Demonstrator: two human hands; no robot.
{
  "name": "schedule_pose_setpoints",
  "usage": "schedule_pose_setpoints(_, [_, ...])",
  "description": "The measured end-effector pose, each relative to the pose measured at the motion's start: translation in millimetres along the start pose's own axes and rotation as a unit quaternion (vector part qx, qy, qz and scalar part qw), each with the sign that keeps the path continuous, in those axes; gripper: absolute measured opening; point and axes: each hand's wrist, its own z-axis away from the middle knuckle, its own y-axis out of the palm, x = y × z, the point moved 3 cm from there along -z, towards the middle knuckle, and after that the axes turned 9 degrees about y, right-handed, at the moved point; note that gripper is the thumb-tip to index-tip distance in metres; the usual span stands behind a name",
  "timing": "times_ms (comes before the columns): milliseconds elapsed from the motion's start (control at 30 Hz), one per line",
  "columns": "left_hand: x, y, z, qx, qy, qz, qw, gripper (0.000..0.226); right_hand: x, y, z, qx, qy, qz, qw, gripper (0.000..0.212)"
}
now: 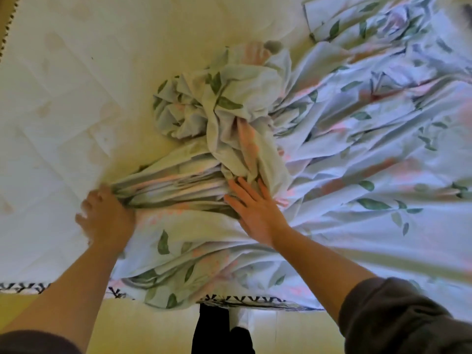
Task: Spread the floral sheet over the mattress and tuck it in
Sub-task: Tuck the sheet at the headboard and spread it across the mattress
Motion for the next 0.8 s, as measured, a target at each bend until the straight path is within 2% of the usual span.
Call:
schedule_pose_setpoints(67, [-23.6,7.5,26.1,-0.058,0.172,-0.05,0.982,0.066,7.4,4.6,25.5,0.006,0.014,-0.014,1.0,0.062])
schedule_pose_setpoints(133, [-45.0,21.0,72.8,-0.115,0.343,-0.058,0.931,0.059,8.7,7.2,61.6,0.0,0.024,-0.036,0.999,0.059])
schedule_pose_setpoints(167, [-53.9,30.0,96.5,-0.122,0.425,-0.043,0.896,0.049,6.2,8.4,76.4,-0.01,0.031,-0.048,0.998,0.053])
schedule_pose_setpoints(233, [-64.4,48.8,155.0,-0.076,0.56,-0.027,0.824,0.029,3.7,14.6,121.6,-0.029,0.043,-0.082,0.995,0.04])
schedule_pose_setpoints(300, [-71.1,73.7,199.8,0.007,0.636,-0.054,0.769,0.028,6.1,27.8,170.1,0.003,0.042,-0.112,0.993,0.036])
schedule_pose_setpoints(333, [-74.6,87.9,216.6,0.031,0.65,-0.082,0.755,0.031,9.1,36.8,196.8,0.027,0.045,-0.114,0.992,0.038])
schedule_pose_setpoints(367, [-77.5,98.4,222.5,0.043,0.638,-0.11,0.761,0.036,12.8,47.1,214.9,0.051,0.055,-0.103,0.992,0.041])
schedule_pose_setpoints(467, [-94.0,107.1,217.0,0.0,0.503,-0.157,0.85,0.058,6.0,71.5,243.9,0.134,0.188,-0.044,0.972,0.06])
schedule_pose_setpoints(500, [-98.3,106.7,212.3,-0.015,0.465,-0.174,0.868,0.062,-0.8,76.0,245.0,0.143,0.234,-0.027,0.961,0.066])
schedule_pose_setpoints(600, [-105.0,107.1,194.9,-0.017,0.403,-0.222,0.888,0.069,-19.3,79.6,239.0,0.145,0.289,-0.007,0.946,0.072])
schedule_pose_setpoints(700, [-106.0,100.9,180.3,0.012,0.403,-0.242,0.882,0.063,-36.4,77.7,225.0,0.157,0.276,-0.018,0.948,0.051])
schedule_pose_setpoints(800, [-92.1,98.8,173.2,0.126,0.376,-0.154,0.905,0.06,-51.6,75.0,224.3,0.194,0.321,-0.101,0.921,0.023])
